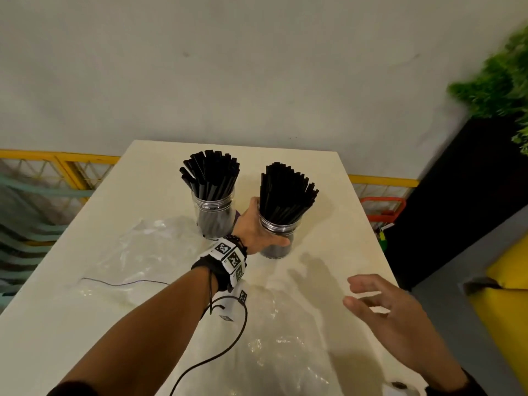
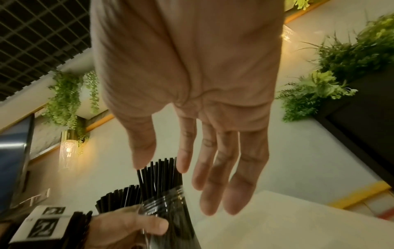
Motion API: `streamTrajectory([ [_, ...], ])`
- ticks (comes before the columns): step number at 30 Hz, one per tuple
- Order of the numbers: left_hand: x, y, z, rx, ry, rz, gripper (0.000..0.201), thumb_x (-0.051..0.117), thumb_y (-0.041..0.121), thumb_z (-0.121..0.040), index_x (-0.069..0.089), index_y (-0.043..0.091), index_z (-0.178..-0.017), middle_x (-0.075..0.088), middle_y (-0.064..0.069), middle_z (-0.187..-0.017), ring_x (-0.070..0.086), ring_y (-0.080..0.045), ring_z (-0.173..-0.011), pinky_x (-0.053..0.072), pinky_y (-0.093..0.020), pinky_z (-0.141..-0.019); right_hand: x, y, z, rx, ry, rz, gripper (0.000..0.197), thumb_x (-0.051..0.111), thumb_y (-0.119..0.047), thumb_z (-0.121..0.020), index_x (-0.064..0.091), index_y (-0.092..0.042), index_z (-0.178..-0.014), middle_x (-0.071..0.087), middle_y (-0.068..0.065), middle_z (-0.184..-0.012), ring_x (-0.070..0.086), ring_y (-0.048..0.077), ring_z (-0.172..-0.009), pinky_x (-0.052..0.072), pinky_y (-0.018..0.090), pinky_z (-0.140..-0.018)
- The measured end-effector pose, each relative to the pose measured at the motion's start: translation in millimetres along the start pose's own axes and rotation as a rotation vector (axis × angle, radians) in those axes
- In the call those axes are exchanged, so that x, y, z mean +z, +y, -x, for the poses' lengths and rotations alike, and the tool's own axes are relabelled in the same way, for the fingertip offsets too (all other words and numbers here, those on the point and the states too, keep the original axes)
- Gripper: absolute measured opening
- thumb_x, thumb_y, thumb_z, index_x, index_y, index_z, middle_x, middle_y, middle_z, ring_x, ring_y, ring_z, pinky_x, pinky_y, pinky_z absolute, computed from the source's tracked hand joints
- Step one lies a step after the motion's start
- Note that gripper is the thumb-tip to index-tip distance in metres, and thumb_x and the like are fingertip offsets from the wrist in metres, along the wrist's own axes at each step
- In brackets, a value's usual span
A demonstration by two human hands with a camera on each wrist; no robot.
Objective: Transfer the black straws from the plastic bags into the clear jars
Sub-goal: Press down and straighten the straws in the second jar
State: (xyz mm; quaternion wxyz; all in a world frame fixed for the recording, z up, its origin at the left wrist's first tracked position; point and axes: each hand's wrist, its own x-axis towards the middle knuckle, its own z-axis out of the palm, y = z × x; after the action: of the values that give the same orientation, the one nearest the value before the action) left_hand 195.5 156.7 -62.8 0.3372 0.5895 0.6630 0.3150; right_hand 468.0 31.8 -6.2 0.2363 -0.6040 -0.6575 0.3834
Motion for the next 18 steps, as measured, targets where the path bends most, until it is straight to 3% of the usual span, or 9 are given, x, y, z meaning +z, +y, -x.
streamTrajectory([
  [4,6,-1,2,-0.008,0.005,0.004,0.105,0.096,0.033,-0.057,0.032,0.018,-0.139,0.063,-0.002,-0.131,0.061,-0.024,-0.117,0.049,-0.031,-0.098,-15,-21,-31,-0.149,0.116,0.037,0.018,0.072,-0.032,-0.085,0.066,-0.031,-0.102,0.069,-0.013,-0.101,0.063,-0.007,-0.087,0.05,0.005,-0.065],
  [8,6,3,6,-0.011,0.005,0.014,0.112,0.095,0.037,-0.053,0.028,0.021,-0.142,0.062,0.001,-0.132,0.061,-0.024,-0.118,0.05,-0.038,-0.102,-28,-51,-68,-0.287,0.134,0.079,0.015,0.069,-0.033,-0.087,0.067,-0.03,-0.102,0.068,-0.014,-0.097,0.065,-0.004,-0.085,0.051,0.015,-0.065],
  [11,8,6,10,-0.002,0.027,0.0,0.119,0.086,0.053,-0.043,0.027,0.023,-0.142,0.062,0.002,-0.132,0.061,-0.023,-0.117,0.05,-0.041,-0.103,-33,-70,-98,-0.391,0.103,0.15,0.019,0.069,-0.032,-0.088,0.067,-0.026,-0.106,0.066,-0.011,-0.099,0.067,0.005,-0.083,0.053,0.022,-0.072],
  [13,10,5,10,-0.01,0.033,-0.013,0.121,0.081,0.059,-0.039,0.026,0.026,-0.142,0.062,0.002,-0.133,0.061,-0.023,-0.118,0.051,-0.043,-0.103,-29,-79,-118,-0.439,0.072,0.209,0.022,0.067,-0.031,-0.09,0.064,-0.023,-0.11,0.064,-0.004,-0.105,0.065,0.015,-0.093,0.049,0.02,-0.076],
  [16,11,4,7,-0.012,0.031,-0.013,0.119,0.084,0.055,-0.041,0.027,0.025,-0.141,0.061,0.003,-0.132,0.061,-0.022,-0.118,0.052,-0.043,-0.102,-14,-98,-137,-0.477,0.049,0.33,0.038,0.063,-0.045,-0.088,0.055,-0.029,-0.122,0.056,-0.003,-0.118,0.058,0.019,-0.11,0.049,0.032,-0.091],
  [18,12,0,4,-0.012,0.036,0.015,0.113,0.089,0.051,-0.043,0.035,0.026,-0.138,0.063,0.005,-0.129,0.063,-0.02,-0.117,0.053,-0.043,-0.102,-1,-113,-141,-0.455,-0.019,0.416,0.068,0.061,-0.067,-0.077,0.041,-0.036,-0.135,0.046,-0.003,-0.134,0.048,0.022,-0.124,0.046,0.045,-0.101],
])
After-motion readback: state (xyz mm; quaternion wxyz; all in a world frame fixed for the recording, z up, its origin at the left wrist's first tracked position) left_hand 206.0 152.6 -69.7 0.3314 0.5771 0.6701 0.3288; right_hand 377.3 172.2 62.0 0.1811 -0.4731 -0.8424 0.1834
